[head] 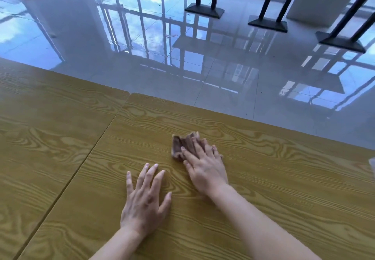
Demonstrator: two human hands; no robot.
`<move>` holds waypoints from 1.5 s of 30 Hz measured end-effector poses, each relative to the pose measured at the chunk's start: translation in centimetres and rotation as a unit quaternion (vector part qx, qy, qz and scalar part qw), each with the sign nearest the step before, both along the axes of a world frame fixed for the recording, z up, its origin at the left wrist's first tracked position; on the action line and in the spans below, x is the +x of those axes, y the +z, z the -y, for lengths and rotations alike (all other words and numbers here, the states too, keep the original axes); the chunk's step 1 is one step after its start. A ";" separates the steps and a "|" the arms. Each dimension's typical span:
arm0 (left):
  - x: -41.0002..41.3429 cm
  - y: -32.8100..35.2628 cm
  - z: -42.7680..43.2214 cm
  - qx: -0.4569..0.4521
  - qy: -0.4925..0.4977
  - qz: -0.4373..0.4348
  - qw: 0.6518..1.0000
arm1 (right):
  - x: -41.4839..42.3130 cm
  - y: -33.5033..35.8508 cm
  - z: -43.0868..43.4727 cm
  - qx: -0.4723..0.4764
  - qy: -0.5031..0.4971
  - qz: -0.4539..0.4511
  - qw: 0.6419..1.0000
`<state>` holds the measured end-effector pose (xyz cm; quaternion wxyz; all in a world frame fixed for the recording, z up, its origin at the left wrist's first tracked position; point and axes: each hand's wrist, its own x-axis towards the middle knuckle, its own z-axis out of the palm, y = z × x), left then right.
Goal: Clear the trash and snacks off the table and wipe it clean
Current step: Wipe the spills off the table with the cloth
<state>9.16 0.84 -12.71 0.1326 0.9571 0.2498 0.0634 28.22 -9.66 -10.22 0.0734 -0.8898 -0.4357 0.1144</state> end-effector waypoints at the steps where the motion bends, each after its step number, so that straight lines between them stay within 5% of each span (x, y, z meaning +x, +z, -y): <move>1: -0.1 0.0 0.0 -0.019 0.009 0.020 1.000 | -1.4 0.0 1.2 0.009 0.020 0.002 1.000; 6: -0.2 0.0 -0.2 -0.037 -0.012 0.024 0.999 | -4.6 0.1 9.8 -0.009 0.098 0.022 0.995; 12: -0.2 -0.1 -0.5 -0.041 -0.027 0.002 0.999 | -1.7 0.0 6.3 -0.021 -0.150 0.018 0.988; 18: -0.7 0.4 -1.4 -0.115 -0.003 0.071 0.991 | -5.1 1.0 3.5 -0.009 0.130 -0.017 0.991; 23: -0.1 1.6 -1.0 -0.072 -0.080 0.057 0.993 | -4.3 0.3 8.5 0.120 0.030 -0.043 0.991; 27: 0.9 0.6 -0.4 -0.022 -0.147 0.029 0.989 | -5.4 -1.4 7.2 0.177 0.060 -0.064 0.980; 35: 0.1 0.3 -3.8 0.042 -0.038 0.031 0.998 | -2.6 -2.2 0.0 0.179 0.234 -0.050 0.954; 45: 4.3 0.3 -12.9 0.034 0.042 0.027 0.998 | 0.8 -1.6 -10.6 0.140 0.210 -0.062 0.966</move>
